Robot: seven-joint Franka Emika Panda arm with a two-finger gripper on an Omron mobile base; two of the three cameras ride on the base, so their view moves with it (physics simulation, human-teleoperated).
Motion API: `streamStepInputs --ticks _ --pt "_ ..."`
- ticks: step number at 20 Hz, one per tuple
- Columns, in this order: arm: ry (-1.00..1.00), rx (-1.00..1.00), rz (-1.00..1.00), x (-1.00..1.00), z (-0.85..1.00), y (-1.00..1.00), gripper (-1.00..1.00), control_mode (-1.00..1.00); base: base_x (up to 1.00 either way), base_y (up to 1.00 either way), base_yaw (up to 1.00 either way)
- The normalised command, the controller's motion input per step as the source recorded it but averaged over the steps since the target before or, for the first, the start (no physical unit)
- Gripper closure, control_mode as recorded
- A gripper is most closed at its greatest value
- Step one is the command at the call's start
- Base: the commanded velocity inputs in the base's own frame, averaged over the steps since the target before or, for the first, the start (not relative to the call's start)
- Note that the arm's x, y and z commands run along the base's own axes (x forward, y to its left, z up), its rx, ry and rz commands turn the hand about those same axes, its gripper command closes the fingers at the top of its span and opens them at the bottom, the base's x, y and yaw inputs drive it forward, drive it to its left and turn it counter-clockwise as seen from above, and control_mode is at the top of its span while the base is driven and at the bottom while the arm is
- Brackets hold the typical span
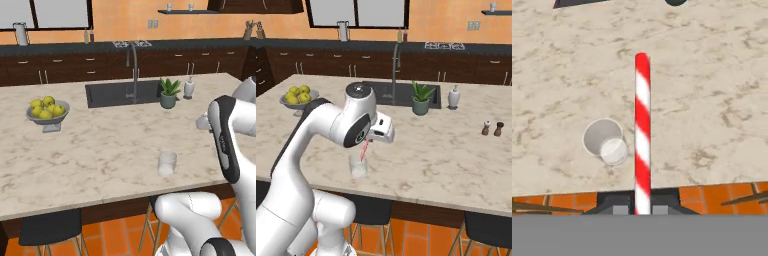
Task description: Take a straw from the drawer in front and place it inside the glass cup on the dining counter.
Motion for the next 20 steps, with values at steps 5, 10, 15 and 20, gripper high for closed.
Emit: streamStepInputs --ticks 5,10,15,20 --pt "-0.48 0.19 0.27 -0.37 0.47 0.00 1.00 -1.00 0.00 0.00 0.00" --pt "-0.27 0.24 0.38 0.11 0.03 0.10 1.00 -1.00 0.00 0.00 0.00" --pt "-0.01 0.11 0.32 0.32 0.00 0.65 1.00 -1.00 0.00 0.00 0.00" --pt "0.00 0.08 0.28 0.30 -0.12 0.39 1.00 -1.00 0.00 0.00 0.00"
